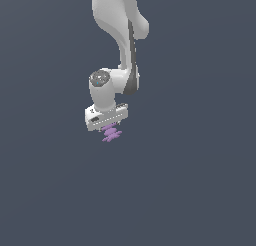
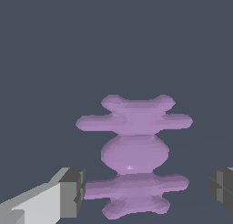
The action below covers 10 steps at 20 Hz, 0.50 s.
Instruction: Pick up the object and move it to a goal position.
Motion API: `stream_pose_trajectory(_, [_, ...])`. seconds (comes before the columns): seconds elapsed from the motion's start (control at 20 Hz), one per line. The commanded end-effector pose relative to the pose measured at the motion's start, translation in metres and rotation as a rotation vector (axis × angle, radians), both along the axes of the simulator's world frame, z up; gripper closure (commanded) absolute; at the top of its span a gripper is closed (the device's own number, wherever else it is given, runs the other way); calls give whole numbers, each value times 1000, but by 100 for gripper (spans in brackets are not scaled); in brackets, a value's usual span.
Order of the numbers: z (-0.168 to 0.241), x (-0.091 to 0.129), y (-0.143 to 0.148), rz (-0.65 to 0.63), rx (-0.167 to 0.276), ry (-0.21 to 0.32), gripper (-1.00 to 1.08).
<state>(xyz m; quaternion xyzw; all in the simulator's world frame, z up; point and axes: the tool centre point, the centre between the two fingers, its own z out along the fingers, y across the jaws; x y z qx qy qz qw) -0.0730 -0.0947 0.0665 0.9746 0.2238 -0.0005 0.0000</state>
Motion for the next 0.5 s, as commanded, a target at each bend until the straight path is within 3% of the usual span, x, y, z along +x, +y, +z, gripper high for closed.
stream_pose_trajectory(0.0, [-1, -1, -1, 6, 0, -1, -92])
stream_pose_trajectory(0.45, [-19, -1, 0, 4, 0, 0, -92])
